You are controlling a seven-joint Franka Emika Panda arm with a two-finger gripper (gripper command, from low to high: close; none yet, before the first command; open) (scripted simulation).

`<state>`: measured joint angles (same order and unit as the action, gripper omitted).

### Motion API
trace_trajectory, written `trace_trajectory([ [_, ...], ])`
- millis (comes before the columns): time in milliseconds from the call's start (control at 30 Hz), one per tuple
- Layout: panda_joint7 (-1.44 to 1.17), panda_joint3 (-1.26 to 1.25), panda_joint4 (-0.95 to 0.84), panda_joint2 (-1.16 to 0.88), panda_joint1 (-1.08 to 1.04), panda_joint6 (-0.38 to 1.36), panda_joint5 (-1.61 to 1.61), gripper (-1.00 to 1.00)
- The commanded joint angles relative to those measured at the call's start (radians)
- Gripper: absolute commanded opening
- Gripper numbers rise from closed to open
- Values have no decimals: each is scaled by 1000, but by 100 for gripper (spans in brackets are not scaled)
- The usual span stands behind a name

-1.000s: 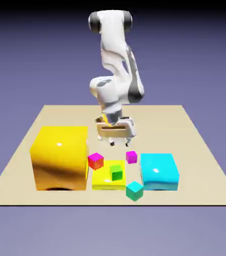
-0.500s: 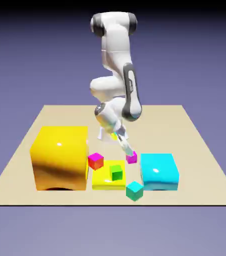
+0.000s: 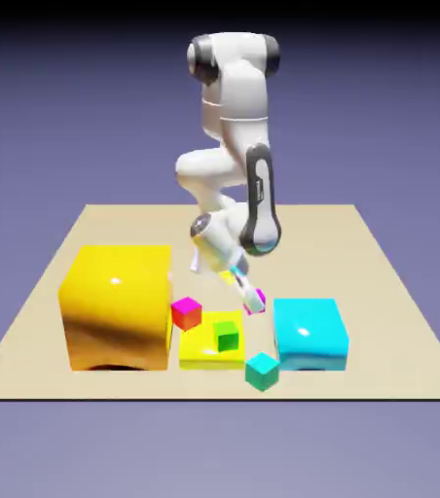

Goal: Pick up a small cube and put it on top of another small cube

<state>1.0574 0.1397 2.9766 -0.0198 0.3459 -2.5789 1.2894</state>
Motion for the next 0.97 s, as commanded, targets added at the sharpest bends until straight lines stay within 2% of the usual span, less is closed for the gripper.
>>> trace_trajectory([
  [0, 35, 9, 12, 30, -2, 3, -45, -100],
  [167, 208, 51, 40, 159, -38, 28, -249, -100],
  [567, 699, 138, -395, 95, -229, 234, -539, -100],
  [633, 716, 141, -409, 93, -235, 240, -549, -100],
  [800, 557, 76, -422, -82, -209, 126, -332, -100],
  [833, 557, 76, -422, -82, -209, 126, -332, 100],
  [933, 621, 102, -417, -12, -220, 172, -419, 100],
])
